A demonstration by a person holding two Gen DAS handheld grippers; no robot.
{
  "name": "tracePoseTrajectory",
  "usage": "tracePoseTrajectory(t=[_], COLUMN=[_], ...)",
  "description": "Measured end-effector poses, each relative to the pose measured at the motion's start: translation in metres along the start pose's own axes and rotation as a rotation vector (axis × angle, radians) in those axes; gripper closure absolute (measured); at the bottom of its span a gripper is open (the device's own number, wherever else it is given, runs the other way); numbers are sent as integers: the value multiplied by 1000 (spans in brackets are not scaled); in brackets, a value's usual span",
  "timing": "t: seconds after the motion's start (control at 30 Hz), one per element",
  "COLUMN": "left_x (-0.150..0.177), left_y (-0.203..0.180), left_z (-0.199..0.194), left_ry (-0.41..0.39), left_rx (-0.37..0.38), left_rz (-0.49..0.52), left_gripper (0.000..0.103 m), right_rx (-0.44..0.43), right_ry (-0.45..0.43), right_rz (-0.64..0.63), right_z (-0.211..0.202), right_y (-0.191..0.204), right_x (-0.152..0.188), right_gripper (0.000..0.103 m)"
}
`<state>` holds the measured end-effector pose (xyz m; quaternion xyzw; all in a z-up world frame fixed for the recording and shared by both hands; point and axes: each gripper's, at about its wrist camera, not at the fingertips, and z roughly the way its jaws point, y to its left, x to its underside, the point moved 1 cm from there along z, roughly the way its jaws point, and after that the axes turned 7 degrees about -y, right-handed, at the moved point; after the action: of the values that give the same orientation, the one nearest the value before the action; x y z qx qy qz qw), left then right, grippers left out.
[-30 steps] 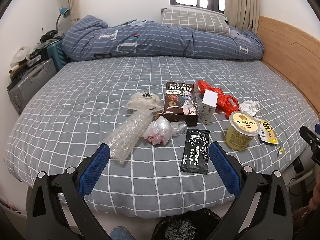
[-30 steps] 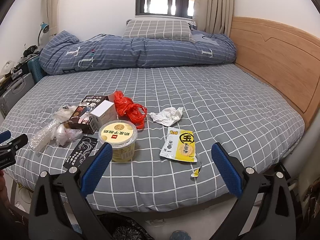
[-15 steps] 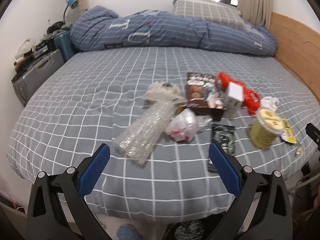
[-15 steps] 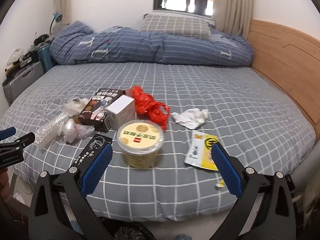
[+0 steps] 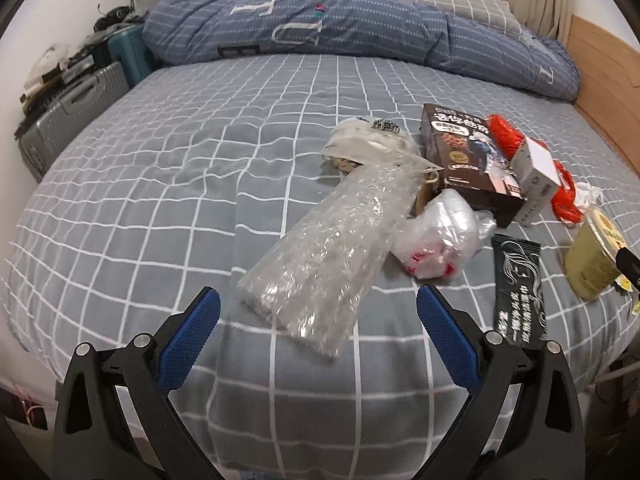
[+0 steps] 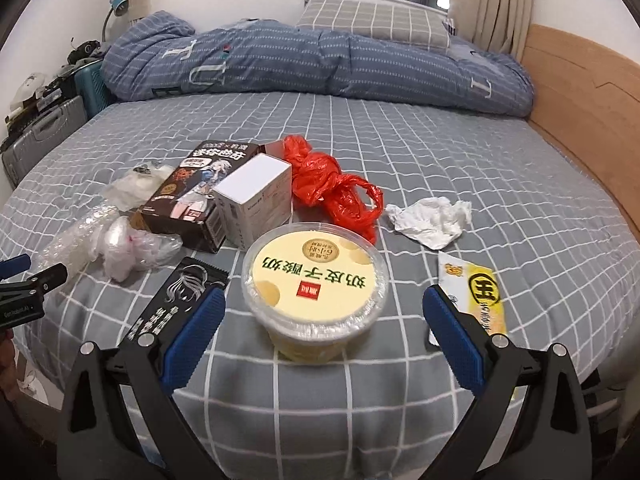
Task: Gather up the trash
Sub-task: 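Grasp the bubble-wrap roll with the left gripper while the right grasps the yellow-lidded tub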
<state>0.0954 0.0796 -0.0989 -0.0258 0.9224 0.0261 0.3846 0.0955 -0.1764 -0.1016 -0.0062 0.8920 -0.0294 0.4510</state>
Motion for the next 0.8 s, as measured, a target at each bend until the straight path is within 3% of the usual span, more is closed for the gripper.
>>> tracePoseTrajectory(t=[0.5,0.6,0.8], left_x=[-7,-8,-6], left_y=[1,-2,-2], left_z=[47,50,51], left_ry=[34,34,33], left_rx=[-1,-2,1], left_rz=[8,19,23], left_gripper=[25,31,53], right_rx=[-40,-45,-41], right_ry=[33,39,36], right_rz=[21,23,26], right_z=[46,50,52], right_y=[2,2,3], right_x=[2,3,4], right_gripper=[12,15,20])
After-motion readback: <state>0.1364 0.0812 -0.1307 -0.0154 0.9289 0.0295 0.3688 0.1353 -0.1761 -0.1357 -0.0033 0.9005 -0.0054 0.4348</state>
